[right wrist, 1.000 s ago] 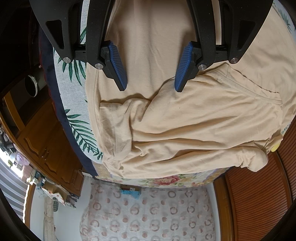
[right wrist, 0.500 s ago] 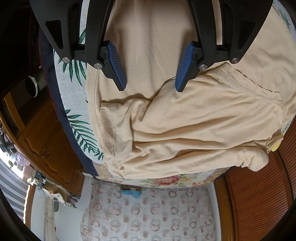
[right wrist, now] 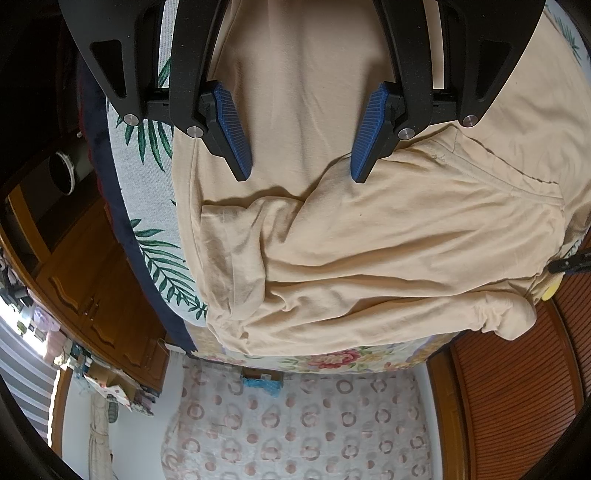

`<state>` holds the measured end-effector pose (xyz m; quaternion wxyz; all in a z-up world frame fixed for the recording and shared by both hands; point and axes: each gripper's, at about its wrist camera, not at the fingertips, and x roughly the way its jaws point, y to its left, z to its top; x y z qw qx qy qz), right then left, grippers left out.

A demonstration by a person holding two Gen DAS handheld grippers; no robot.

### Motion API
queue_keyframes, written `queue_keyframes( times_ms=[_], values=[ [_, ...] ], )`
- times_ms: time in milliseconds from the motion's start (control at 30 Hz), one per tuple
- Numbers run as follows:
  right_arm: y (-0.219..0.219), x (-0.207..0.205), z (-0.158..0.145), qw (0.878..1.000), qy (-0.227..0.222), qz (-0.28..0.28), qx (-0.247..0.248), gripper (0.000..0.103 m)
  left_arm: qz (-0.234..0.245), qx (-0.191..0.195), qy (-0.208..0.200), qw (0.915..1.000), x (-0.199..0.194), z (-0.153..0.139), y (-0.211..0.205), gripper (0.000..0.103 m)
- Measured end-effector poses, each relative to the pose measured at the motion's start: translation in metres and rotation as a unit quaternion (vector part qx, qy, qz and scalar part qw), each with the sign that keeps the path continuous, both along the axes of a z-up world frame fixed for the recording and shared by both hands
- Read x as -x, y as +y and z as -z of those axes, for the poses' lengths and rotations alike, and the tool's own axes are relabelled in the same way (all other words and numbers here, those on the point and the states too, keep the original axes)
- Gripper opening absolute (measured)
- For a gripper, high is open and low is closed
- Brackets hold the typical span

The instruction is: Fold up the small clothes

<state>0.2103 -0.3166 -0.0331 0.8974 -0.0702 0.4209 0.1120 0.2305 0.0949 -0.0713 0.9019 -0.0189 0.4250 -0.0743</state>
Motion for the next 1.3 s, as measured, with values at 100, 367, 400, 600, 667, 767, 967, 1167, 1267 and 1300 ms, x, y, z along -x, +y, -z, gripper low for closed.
queue_keyframes(
  times_ms=[100, 367, 400, 600, 667, 767, 967, 1167, 1267, 1300],
  values=[
    [0.000, 0.000, 0.000, 1.000, 0.001, 0.002, -0.002, 0.060, 0.000, -0.006, -0.006, 1.0000, 0.000, 0.002, -0.001, 0.027],
    [-0.023, -0.002, -0.007, 0.999, -0.001, 0.008, -0.054, 0.058, 0.001, -0.021, -0.007, 0.9997, -0.001, 0.003, -0.007, 0.029],
    [-0.029, -0.004, -0.010, 0.998, -0.001, 0.012, -0.064, 0.058, 0.001, -0.021, -0.007, 0.9997, -0.001, 0.003, -0.007, 0.029],
    [-0.043, -0.023, -0.022, 0.996, 0.009, 0.019, -0.081, 0.055, 0.001, -0.021, -0.007, 0.9998, -0.001, 0.003, -0.008, 0.030],
    [-0.043, -0.031, -0.021, 0.996, 0.020, 0.022, -0.082, 0.054, 0.001, -0.021, -0.007, 0.9997, 0.000, 0.003, -0.008, 0.030],
    [-0.040, -0.041, -0.015, 0.997, 0.034, 0.026, -0.070, 0.046, 0.002, -0.024, -0.008, 0.9997, -0.001, 0.003, -0.008, 0.030],
    [-0.026, -0.048, -0.013, 0.999, 0.023, 0.011, -0.024, 0.009, 0.012, -0.018, -0.017, 0.9996, -0.001, 0.000, -0.014, 0.021],
    [-0.016, -0.037, -0.023, 1.000, -0.015, -0.016, -0.005, 0.003, 0.022, 0.016, -0.046, 0.9986, 0.009, -0.018, -0.010, 0.000],
    [-0.015, -0.030, -0.034, 0.999, -0.036, -0.021, -0.011, 0.002, 0.024, 0.024, -0.061, 0.9975, 0.019, -0.032, -0.007, 0.000],
    [-0.015, -0.026, -0.038, 0.999, -0.043, -0.023, -0.014, 0.002, 0.025, 0.025, -0.068, 0.9970, 0.024, -0.037, -0.006, 0.000]
  ],
)
